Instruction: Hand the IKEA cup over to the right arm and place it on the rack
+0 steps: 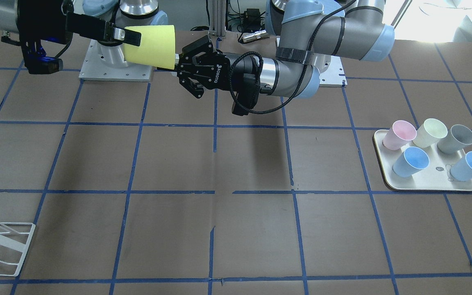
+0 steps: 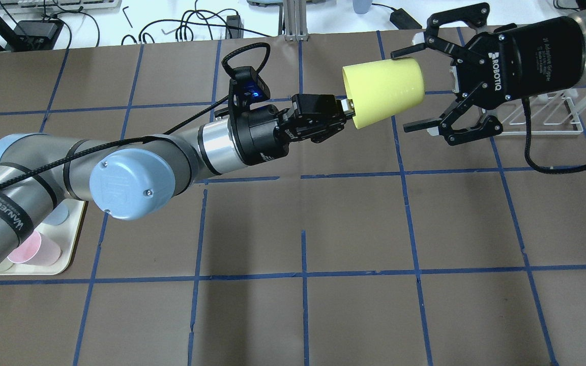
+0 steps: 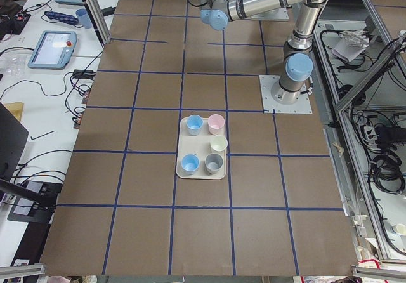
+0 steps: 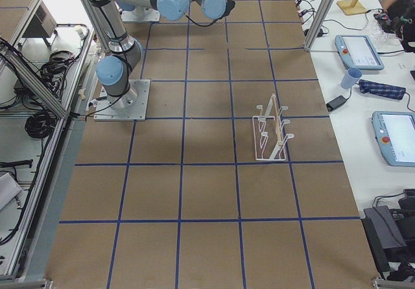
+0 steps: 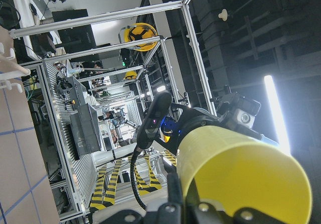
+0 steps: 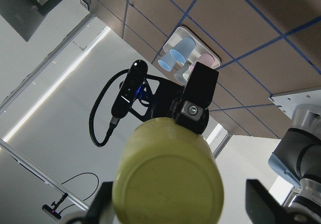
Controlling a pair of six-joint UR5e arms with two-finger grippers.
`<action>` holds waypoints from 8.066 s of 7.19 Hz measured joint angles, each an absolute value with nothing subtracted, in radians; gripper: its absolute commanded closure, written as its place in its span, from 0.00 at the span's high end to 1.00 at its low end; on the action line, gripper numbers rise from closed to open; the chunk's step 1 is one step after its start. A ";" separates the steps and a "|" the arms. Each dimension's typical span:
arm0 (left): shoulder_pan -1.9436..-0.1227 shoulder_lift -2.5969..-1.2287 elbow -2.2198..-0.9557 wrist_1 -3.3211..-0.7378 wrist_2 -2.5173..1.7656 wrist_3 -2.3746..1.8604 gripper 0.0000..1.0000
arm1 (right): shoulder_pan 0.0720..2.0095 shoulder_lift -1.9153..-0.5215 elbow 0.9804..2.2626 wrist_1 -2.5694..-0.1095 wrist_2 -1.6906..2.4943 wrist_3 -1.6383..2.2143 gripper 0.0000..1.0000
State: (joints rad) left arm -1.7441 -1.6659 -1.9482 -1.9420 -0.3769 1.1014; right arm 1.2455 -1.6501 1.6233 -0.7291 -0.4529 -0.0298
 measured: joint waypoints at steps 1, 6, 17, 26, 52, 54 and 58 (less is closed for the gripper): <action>-1.744 -1.666 -1.948 -1.942 -0.377 1.101 0.00 | 1.246 -1.649 1.623 -0.753 -0.453 -0.010 0.93; -1.744 -1.667 -1.947 -1.942 -0.379 1.100 0.00 | 1.246 -1.648 1.624 -0.791 -0.420 0.012 0.68; -1.741 -1.666 -1.942 -1.944 -0.372 1.090 0.93 | 1.243 -1.644 1.623 -0.823 -0.438 0.012 0.23; -1.490 -1.662 -1.918 -1.813 0.033 0.866 1.00 | 1.212 -1.553 1.442 -1.228 -1.143 0.034 0.12; -1.489 -1.605 -1.451 -1.585 1.514 0.049 1.00 | 1.136 -1.263 1.438 -1.831 -1.519 -0.341 1.00; -1.484 -1.604 -1.452 -1.584 1.510 0.038 1.00 | 1.148 -1.383 1.439 -1.670 -1.519 -0.326 1.00; -1.481 -1.603 -1.452 -1.581 1.516 0.034 1.00 | 1.240 -1.520 1.439 -1.422 -1.544 -0.291 1.00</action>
State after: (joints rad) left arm -1.4813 -1.6030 -1.4520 -1.5814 1.5160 0.0340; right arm 1.2402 -1.5197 1.4391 -1.4217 -1.5441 -0.2906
